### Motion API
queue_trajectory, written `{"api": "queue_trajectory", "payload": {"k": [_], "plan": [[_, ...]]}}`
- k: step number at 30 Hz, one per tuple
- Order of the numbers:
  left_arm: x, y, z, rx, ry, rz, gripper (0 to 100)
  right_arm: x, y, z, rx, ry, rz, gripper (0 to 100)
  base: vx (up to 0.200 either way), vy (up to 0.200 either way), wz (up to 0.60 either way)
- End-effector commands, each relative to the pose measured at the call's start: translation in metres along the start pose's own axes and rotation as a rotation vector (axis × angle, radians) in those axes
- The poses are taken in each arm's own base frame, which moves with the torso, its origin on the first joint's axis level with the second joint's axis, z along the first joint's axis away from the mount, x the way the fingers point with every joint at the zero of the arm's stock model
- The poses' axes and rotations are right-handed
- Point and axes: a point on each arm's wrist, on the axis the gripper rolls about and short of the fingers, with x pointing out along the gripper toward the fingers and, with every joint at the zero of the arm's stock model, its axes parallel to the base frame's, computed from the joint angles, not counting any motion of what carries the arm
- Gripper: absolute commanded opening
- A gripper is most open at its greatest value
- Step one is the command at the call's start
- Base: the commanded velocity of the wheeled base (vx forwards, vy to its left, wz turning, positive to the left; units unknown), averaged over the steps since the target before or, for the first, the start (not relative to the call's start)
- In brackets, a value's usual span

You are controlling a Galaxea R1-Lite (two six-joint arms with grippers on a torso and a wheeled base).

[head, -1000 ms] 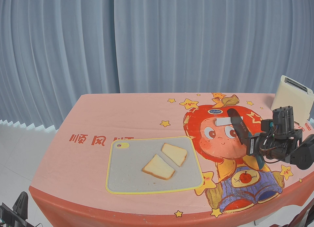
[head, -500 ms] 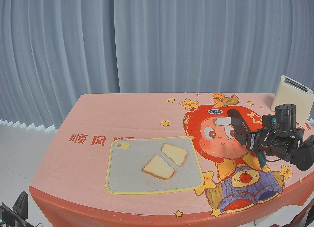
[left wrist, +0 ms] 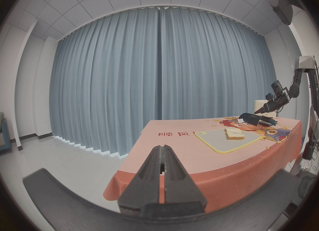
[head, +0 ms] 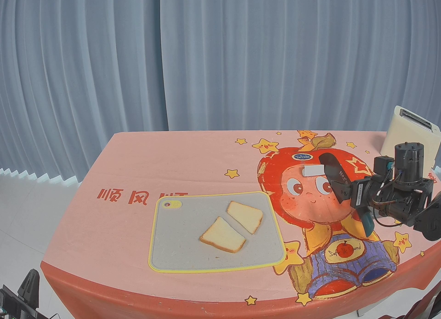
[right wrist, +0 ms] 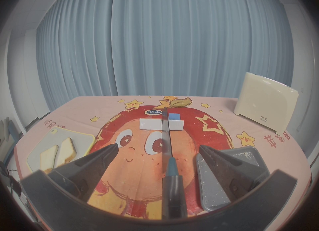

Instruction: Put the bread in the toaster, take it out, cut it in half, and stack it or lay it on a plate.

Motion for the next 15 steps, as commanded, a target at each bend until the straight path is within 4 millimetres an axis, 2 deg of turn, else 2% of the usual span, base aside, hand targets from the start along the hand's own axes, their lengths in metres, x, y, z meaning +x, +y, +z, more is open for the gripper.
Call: {"api": "queue_trajectory", "payload": {"k": [1, 6, 8, 15], "plan": [[0.0, 0.0, -0.005, 0.0, 0.001, 0.0, 0, -0.014, 0.0, 0.009, 0.008, -0.053, 0.013, 100, 0.0, 0.0, 0.0], [0.0, 0.0, -0.005, 0.0, 0.001, 0.0, 0, -0.028, 0.003, 0.013, 0.004, -0.088, 0.041, 100, 0.0, 0.0, 0.0], [0.0, 0.0, -0.005, 0.0, 0.001, 0.0, 0, -0.046, 0.013, 0.012, -0.025, -0.116, 0.104, 100, 0.0, 0.0, 0.0], [0.0, 0.0, -0.005, 0.0, 0.001, 0.0, 0, -0.073, 0.025, 0.008, -0.07, -0.163, 0.192, 100, 0.0, 0.0, 0.0]]}}
